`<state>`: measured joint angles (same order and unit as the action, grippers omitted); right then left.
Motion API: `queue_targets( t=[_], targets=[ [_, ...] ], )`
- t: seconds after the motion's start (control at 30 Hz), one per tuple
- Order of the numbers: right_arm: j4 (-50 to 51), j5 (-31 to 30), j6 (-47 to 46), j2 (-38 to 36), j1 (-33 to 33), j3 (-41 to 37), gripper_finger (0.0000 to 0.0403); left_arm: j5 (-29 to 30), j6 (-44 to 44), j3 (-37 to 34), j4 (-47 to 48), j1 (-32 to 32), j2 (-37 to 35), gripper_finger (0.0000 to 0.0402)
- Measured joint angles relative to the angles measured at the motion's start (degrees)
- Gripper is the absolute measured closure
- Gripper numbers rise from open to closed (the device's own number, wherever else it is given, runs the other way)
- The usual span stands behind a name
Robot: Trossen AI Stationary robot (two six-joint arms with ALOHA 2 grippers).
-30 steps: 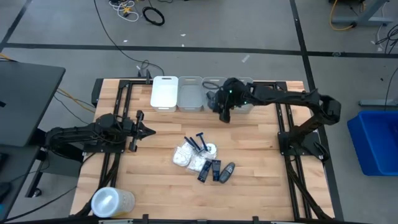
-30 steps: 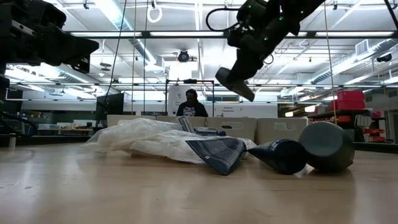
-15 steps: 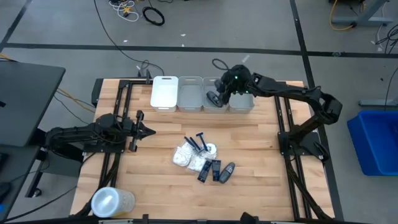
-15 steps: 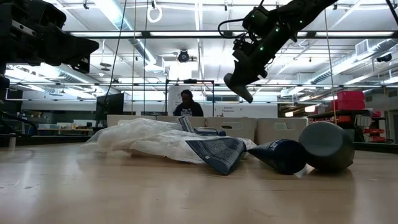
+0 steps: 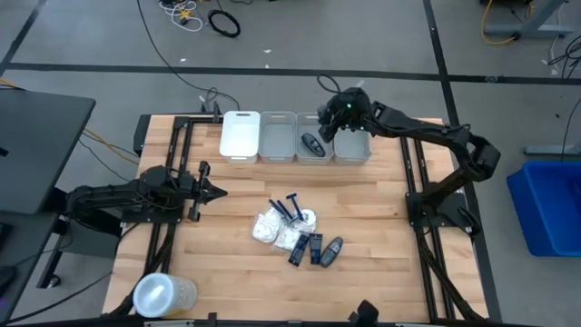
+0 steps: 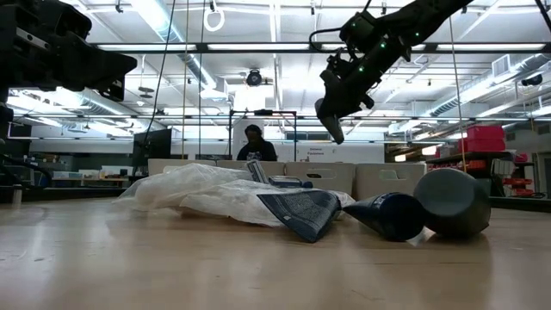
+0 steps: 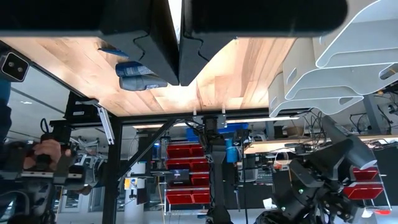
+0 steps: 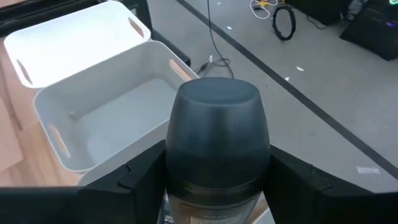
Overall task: Pick & Place Travel size toiletries
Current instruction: Put the gray deodorant into the middle gray bin
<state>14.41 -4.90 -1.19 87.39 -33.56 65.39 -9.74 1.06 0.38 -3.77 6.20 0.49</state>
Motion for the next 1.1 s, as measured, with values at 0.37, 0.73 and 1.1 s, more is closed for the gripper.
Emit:
queue_targets(
  t=[0.37, 0.73, 1.1],
  targets=[
    [-3.28, 0.99, -0.19, 4.75, -0.5, 0.02, 0.0185, 0.0, 0.0, 0.0, 0.0, 0.0, 0.0, 0.0386],
    [-4.39, 0.99, -1.4, 11.53, -1.06, 0.02, 0.0188, 0.0, 0.0, -0.01, 0.0, -0.01, -0.02, 0.0386],
    [-4.59, 0.93, -1.42, 12.94, -1.24, 0.02, 0.0162, 0.0, 0.0, 0.0, 0.0, 0.0, -0.02, 0.0386]
  ],
)
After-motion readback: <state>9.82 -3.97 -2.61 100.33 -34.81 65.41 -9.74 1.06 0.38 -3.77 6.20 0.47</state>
